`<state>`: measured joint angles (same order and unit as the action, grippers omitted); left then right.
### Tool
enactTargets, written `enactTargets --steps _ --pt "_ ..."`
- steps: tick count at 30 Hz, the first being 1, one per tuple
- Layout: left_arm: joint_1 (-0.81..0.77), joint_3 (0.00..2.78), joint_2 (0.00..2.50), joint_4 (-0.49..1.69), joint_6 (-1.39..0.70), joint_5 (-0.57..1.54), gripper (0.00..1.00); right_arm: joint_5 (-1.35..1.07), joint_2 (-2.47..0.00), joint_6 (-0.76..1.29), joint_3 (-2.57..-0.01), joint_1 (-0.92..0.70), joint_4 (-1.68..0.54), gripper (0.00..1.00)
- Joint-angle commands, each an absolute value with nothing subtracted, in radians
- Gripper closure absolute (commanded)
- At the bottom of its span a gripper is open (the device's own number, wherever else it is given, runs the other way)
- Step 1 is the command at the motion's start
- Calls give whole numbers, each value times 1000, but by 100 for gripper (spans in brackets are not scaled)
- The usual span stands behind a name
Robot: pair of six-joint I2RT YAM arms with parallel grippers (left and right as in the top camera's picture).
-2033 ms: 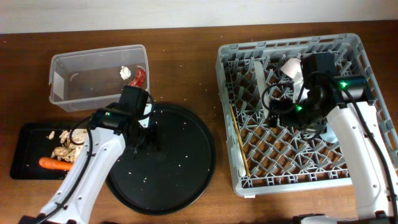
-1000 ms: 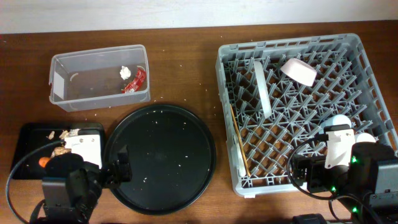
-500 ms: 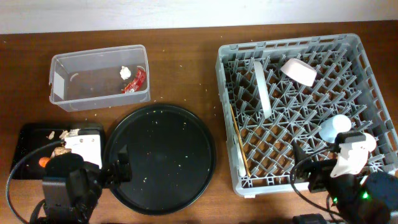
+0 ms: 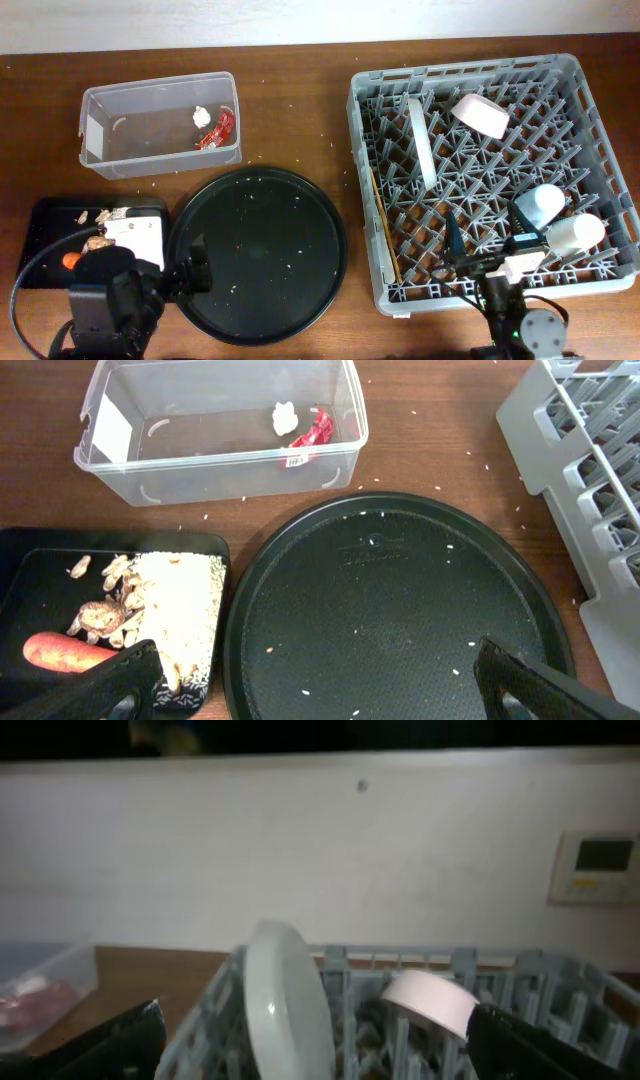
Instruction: Sort waste into correct bins and load items into the dishwasher rack
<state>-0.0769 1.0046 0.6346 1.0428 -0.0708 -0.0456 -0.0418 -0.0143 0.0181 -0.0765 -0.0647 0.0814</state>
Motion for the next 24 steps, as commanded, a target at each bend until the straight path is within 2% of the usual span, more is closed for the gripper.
enactTargets --steps 1,5,24 --pt "-74 1001 634 1041 -59 -56 1 -29 -3 10 -6 -51 84 2" --pt "-73 1001 634 1041 -59 -56 1 -45 -3 5 -6 -51 -79 2" --pt "-74 1001 634 1041 -59 -56 1 -44 -3 7 -6 -51 -76 2"
